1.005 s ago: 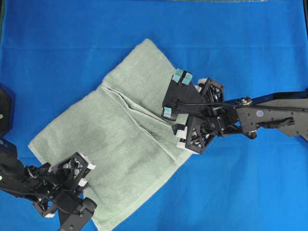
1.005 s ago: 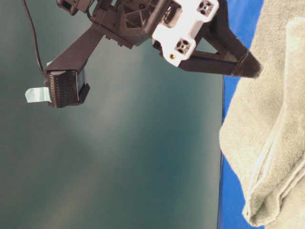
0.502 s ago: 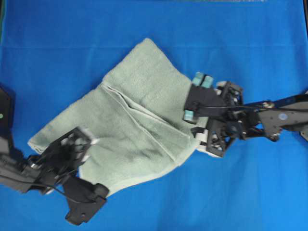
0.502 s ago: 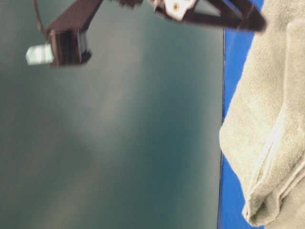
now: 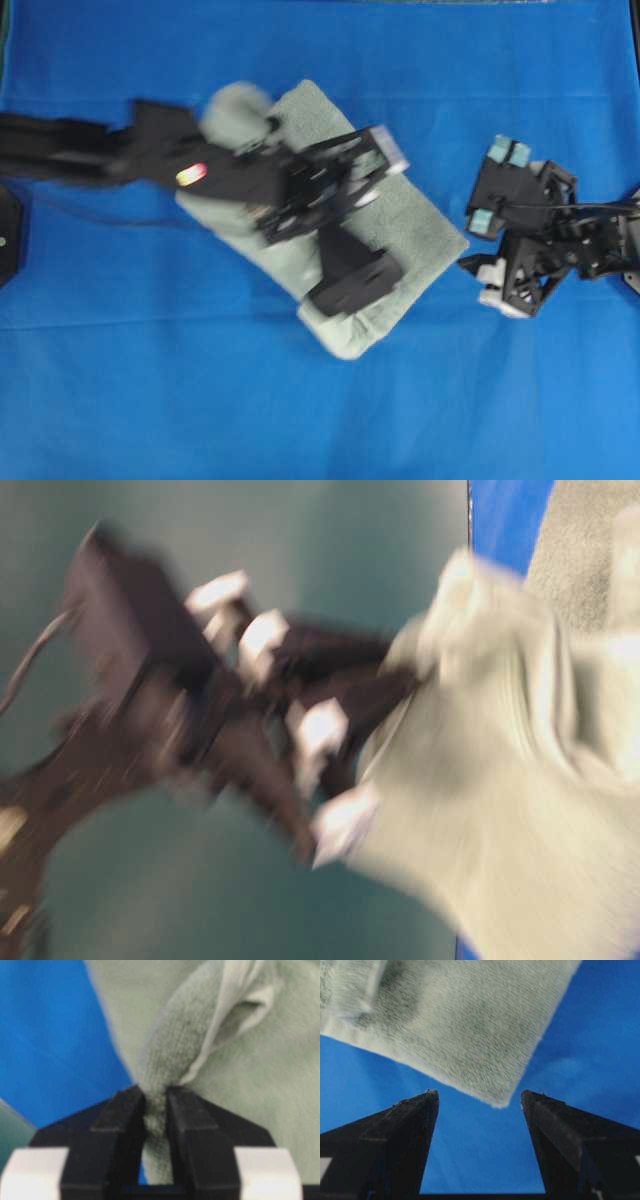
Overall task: Fold a bath towel.
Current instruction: 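Fold the lower left end up over the towel with the left gripper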
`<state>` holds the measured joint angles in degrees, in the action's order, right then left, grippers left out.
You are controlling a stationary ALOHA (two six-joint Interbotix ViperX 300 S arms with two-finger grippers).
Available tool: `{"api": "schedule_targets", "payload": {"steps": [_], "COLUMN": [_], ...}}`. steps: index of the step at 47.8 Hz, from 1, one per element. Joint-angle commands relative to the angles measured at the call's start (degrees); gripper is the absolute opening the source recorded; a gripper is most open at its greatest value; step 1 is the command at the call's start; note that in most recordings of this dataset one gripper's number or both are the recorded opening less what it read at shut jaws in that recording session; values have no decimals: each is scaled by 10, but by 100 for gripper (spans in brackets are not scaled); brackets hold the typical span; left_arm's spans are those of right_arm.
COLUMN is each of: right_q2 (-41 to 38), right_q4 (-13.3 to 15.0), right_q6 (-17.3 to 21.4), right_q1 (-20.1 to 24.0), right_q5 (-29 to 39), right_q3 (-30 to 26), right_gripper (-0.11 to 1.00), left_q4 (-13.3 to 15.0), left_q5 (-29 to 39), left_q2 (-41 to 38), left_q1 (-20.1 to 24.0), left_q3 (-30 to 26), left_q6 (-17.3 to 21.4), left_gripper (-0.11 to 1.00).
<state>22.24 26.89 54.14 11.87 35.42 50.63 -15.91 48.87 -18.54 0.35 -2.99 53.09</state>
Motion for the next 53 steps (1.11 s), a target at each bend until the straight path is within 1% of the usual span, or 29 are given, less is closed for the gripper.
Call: {"api": "schedule_targets", "payload": {"steps": [1, 5, 11, 14, 18, 21, 22, 23, 24, 28, 31, 32, 34, 35, 37, 41, 44, 47, 53], "right_q2": [26, 36, 42, 42, 43, 43, 43, 43, 43, 43, 43, 43, 43, 43, 43, 43, 43, 45, 54], "right_q4": [4, 11, 23, 29, 34, 37, 37, 38, 38, 38, 38, 37, 38, 37, 38, 38, 38, 44, 62], "right_q6": [4, 7, 13, 14, 14, 14, 14, 14, 14, 15, 16, 17, 18, 21, 24, 25, 25, 25, 20], "right_q1": [4, 4, 3, 4, 4, 4, 3, 4, 4, 4, 3, 4, 4, 4, 3, 4, 4, 4, 3], "right_q5": [-3, -3, -3, -3, -3, -4, -4, -4, -4, -4, -4, -4, -4, -4, -4, -4, -4, -4, -4], "right_q3": [9, 18, 24, 23, 23, 23, 23, 23, 23, 23, 22, 22, 22, 21, 21, 21, 19, 15, -1], "right_gripper": [66, 66, 66, 66, 66, 66, 66, 66, 66, 66, 66, 66, 66, 66, 66, 66, 66, 66, 66], "left_q4": [21, 37, 52, 62, 82, 104, 110, 116, 122, 144, 153, 154, 154, 154, 154, 154, 154, 154, 154], "left_q5": [-16, -33, -66, -75, -82, -89, -91, -95, -99, -125, -145, -154, -163, -167, -173, -176, -175, -171, -166], "left_q2": [-24, -40, -41, -40, -39, -40, -40, -39, -39, -38, -37, -36, -35, -34, -33, -26, -17, 3, 70], "left_q1": [12, 17, 19, 21, 26, 33, 36, 38, 40, 49, 55, 58, 62, 62, 65, 66, 63, 59, 44], "left_q3": [-41, -48, -45, -40, -37, -36, -36, -36, -36, -35, -34, -33, -30, -28, -25, -13, -5, 4, 37], "left_q6": [7, 6, 3, -5, -17, -27, -32, -35, -40, -67, -94, -109, -128, -139, -156, -178, -186, -192, -207], "left_gripper": [10, 10, 10, 10, 11, 11, 13, 16, 22, 48, 66, 72, 80, 81, 78, 74, 73, 73, 73]}}
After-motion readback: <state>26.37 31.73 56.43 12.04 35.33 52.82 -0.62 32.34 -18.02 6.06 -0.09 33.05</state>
